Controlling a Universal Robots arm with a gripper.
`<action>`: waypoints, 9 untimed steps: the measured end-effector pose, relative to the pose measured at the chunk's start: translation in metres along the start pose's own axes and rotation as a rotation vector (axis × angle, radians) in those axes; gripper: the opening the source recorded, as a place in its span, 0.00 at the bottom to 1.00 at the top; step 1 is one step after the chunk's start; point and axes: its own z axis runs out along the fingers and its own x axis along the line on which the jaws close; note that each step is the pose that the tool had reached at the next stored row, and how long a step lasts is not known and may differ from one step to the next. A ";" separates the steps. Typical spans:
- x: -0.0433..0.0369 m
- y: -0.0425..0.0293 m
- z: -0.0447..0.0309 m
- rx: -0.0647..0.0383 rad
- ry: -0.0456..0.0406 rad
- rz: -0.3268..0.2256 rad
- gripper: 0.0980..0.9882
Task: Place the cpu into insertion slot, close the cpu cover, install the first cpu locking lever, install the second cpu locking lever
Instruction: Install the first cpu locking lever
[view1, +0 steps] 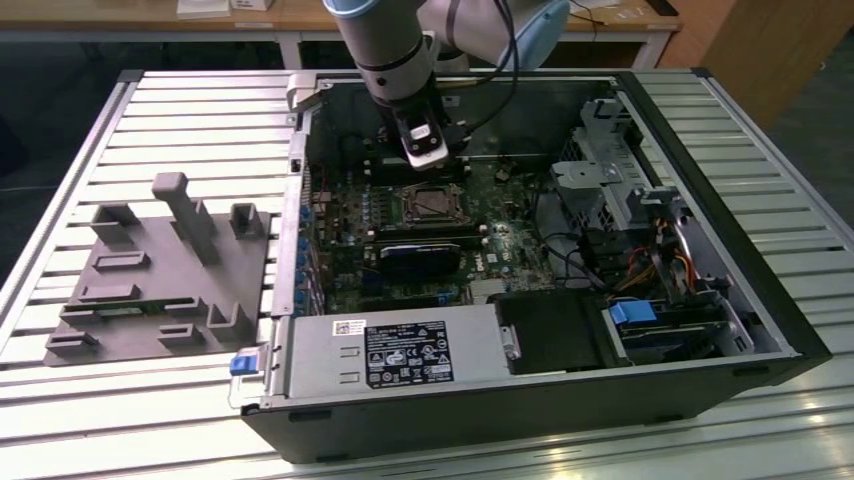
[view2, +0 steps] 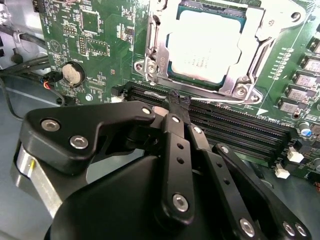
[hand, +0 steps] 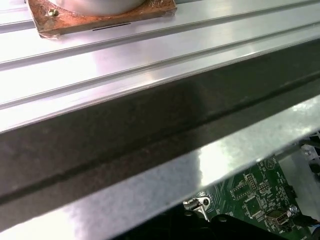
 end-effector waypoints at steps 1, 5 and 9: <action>0.0000 0.0000 0.0000 -0.001 0.0003 0.000 0.00; 0.0002 -0.0003 0.0008 -0.002 0.0008 -0.002 0.00; 0.0004 -0.0005 0.0016 -0.002 0.0010 -0.003 0.00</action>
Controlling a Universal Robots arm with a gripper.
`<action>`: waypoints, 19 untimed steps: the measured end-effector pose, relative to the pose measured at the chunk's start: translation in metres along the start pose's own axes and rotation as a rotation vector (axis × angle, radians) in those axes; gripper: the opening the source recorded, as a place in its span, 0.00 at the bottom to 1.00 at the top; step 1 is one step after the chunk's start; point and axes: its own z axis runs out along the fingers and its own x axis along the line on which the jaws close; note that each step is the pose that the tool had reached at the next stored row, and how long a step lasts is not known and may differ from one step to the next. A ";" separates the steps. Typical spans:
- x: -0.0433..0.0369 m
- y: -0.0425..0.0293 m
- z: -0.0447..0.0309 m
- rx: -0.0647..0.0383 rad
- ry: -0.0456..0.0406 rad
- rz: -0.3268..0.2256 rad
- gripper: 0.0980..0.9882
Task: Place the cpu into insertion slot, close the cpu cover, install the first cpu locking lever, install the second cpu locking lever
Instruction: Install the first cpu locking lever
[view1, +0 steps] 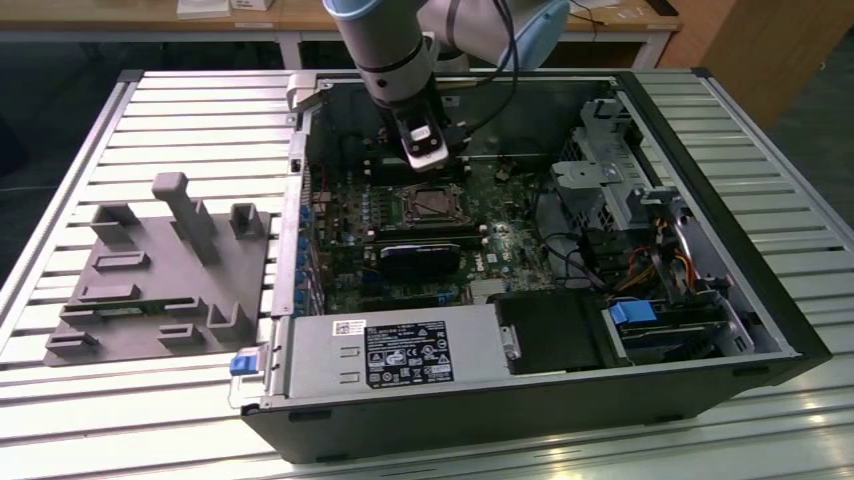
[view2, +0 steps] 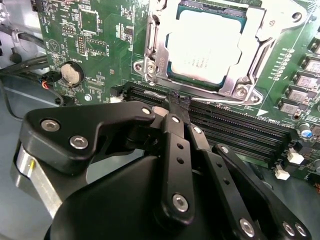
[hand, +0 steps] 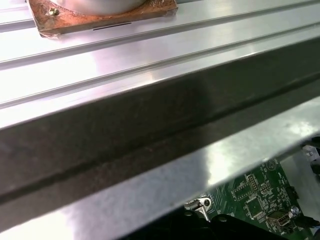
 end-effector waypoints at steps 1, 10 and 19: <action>0.0001 -0.0001 0.0002 0.000 0.0000 0.000 0.00; 0.0005 -0.0006 0.0029 -0.001 0.0002 -0.002 0.00; -0.0004 -0.0005 0.0051 -0.001 0.0004 -0.003 0.00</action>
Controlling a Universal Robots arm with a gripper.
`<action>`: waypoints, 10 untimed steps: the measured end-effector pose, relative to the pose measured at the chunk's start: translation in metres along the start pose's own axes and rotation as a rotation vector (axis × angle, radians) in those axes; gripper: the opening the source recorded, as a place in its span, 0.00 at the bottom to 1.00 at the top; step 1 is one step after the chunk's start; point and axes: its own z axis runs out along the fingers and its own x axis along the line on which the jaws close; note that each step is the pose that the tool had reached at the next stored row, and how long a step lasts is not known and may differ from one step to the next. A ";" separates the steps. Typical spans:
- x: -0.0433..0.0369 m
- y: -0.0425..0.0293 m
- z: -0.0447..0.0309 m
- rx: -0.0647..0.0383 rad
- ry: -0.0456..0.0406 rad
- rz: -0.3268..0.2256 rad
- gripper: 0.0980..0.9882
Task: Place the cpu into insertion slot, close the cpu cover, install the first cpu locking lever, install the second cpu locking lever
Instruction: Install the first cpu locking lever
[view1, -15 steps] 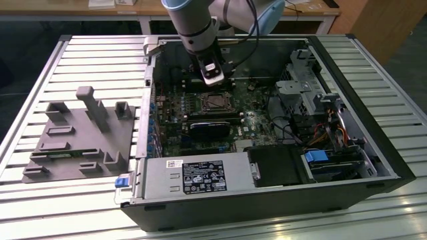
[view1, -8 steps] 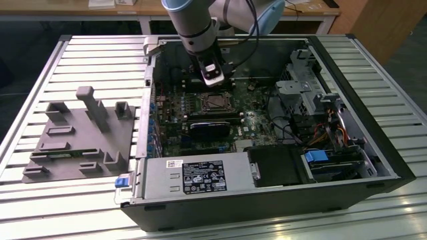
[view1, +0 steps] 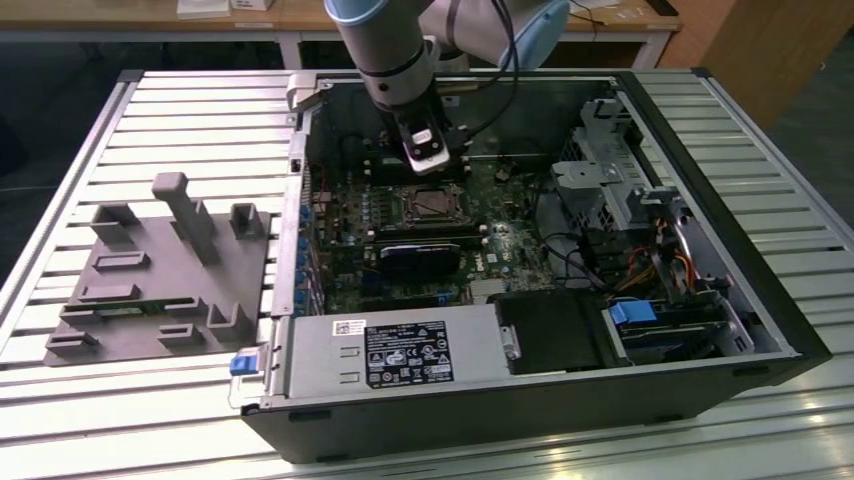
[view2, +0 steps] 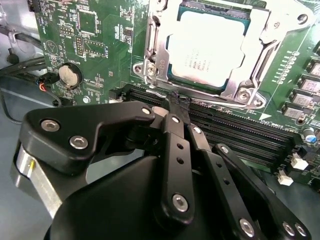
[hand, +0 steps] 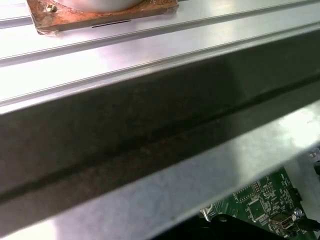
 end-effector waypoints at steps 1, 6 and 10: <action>-0.0001 0.0000 0.0002 0.000 0.0000 0.000 0.00; 0.0000 -0.0006 0.0012 0.000 -0.0008 0.000 0.00; 0.0000 -0.0012 0.0021 -0.001 -0.0015 0.000 0.00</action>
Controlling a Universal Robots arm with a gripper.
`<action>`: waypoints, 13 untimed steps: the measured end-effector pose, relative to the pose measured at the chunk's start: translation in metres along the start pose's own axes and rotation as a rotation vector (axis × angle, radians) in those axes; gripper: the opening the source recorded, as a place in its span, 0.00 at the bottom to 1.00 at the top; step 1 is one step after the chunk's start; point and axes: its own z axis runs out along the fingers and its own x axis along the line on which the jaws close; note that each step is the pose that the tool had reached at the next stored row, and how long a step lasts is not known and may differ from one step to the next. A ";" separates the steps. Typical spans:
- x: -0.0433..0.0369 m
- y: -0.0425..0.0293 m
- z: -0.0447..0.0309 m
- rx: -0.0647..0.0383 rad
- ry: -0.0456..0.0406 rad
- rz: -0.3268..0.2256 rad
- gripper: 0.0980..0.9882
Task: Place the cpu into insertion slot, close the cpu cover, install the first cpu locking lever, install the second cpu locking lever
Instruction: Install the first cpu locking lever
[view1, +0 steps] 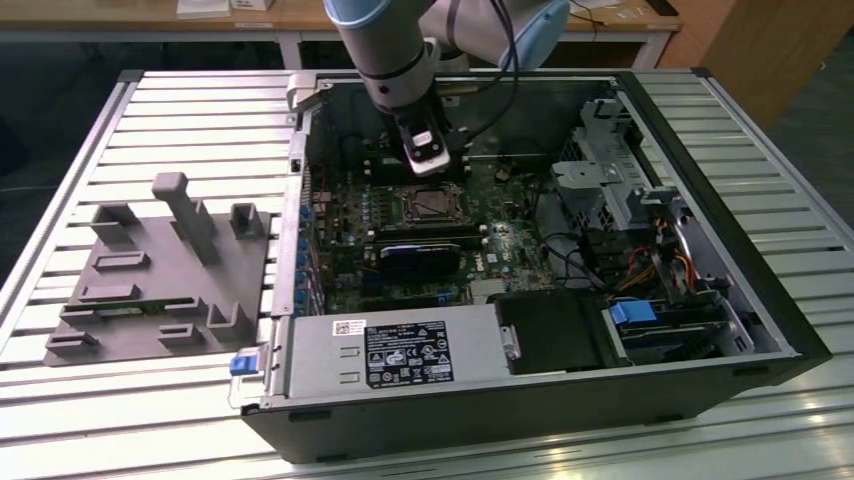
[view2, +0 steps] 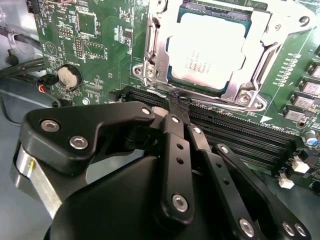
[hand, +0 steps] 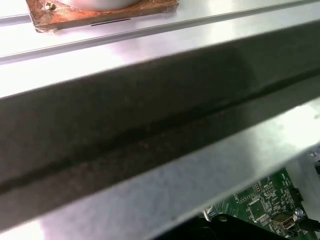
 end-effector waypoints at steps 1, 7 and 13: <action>0.0000 -0.0002 0.0001 0.000 -0.0001 0.000 0.00; -0.0009 -0.0020 0.0007 0.000 -0.0004 0.000 0.00; -0.0022 -0.0044 0.0006 0.000 -0.0003 0.000 0.00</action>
